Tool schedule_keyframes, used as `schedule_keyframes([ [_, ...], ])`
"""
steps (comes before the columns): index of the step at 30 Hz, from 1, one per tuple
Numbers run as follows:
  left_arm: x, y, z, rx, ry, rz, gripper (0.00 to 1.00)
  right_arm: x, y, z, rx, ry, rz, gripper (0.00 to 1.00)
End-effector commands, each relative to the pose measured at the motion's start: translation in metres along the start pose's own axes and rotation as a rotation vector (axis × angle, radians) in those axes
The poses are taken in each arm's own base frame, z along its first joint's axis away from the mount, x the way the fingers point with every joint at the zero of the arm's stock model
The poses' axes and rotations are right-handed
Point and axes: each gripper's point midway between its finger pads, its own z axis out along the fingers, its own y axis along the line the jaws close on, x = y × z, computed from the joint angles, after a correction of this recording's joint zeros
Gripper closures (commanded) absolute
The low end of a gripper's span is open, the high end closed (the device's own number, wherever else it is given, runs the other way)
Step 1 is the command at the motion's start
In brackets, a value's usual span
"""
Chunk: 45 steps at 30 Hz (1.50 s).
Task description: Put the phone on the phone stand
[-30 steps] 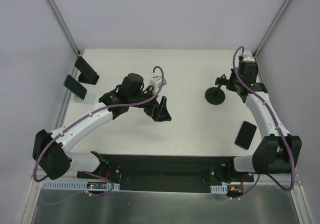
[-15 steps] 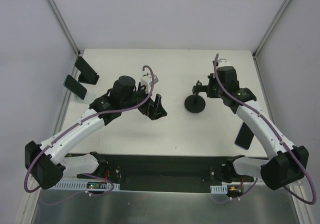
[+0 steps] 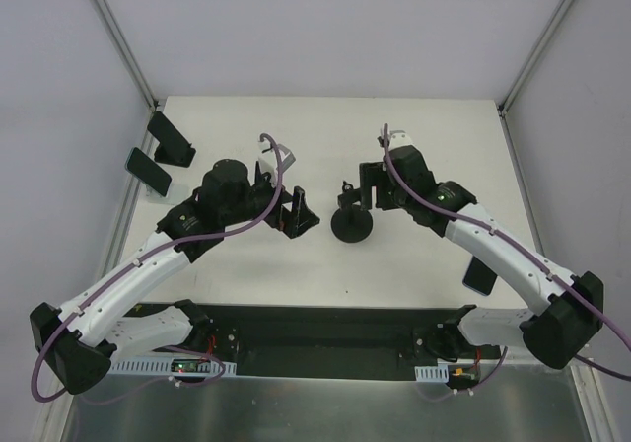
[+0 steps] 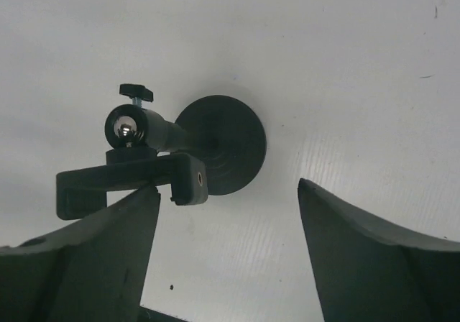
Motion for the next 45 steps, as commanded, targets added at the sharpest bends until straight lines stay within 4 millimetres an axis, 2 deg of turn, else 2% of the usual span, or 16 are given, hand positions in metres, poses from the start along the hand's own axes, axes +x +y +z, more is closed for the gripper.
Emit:
schedule_keyframes([
  [1,0.001,0.009,-0.002,-0.038,-0.027,0.054,0.01,-0.051,0.008,-0.029,0.044,-0.131,-0.047,0.10],
  [4,-0.001,0.008,-0.004,-0.032,-0.033,0.070,0.01,-0.054,-0.017,-0.049,0.162,-0.132,-0.071,0.01],
  [5,0.000,0.008,-0.003,-0.033,-0.029,0.070,0.01,-0.055,-0.029,-0.055,0.214,-0.145,-0.073,0.03],
  [6,0.001,0.008,-0.002,-0.031,-0.025,0.071,0.01,-0.058,-0.044,-0.065,0.246,-0.175,-0.047,0.04],
  [10,0.004,0.008,0.001,-0.021,-0.008,0.068,0.01,-0.037,-0.110,-0.083,0.390,-0.218,0.166,0.04],
  [11,0.006,0.008,0.003,-0.017,0.002,0.067,0.01,-0.012,-0.130,-0.076,0.444,-0.173,0.211,0.04],
  [12,0.008,0.008,0.004,-0.016,0.010,0.068,0.01,-0.005,-0.158,-0.086,0.516,-0.193,0.313,0.04],
  [15,0.012,0.009,0.006,-0.027,0.026,0.087,0.01,0.048,-0.209,-0.090,0.681,-0.157,0.549,0.04],
  [17,0.013,0.005,0.007,-0.023,0.038,0.113,0.01,0.074,-0.225,-0.089,0.727,-0.131,0.662,0.04],
  [18,0.014,0.004,0.007,-0.024,0.040,0.124,0.01,0.088,-0.245,-0.095,0.788,-0.123,0.748,0.04],
  [20,0.016,0.002,0.009,-0.024,0.048,0.146,0.01,0.108,-0.252,-0.088,0.772,-0.064,0.874,0.04],
  [21,0.018,0.000,0.009,-0.020,0.055,0.151,0.01,0.126,-0.269,-0.093,0.823,-0.054,0.975,0.03],
  [28,0.030,-0.010,0.015,0.009,0.092,0.172,0.01,0.169,-0.299,-0.095,0.887,-0.053,1.165,0.04],
  [34,0.037,-0.013,0.019,0.015,0.112,0.185,0.01,0.170,-0.313,-0.082,0.787,-0.034,1.063,0.04],
  [41,0.036,-0.011,0.019,0.009,0.111,0.187,0.01,0.179,-0.300,-0.034,0.523,0.069,1.064,0.04],
  [45,0.035,-0.007,0.018,-0.015,0.103,0.201,0.01,0.190,-0.292,-0.021,0.474,0.083,1.081,0.04],
])
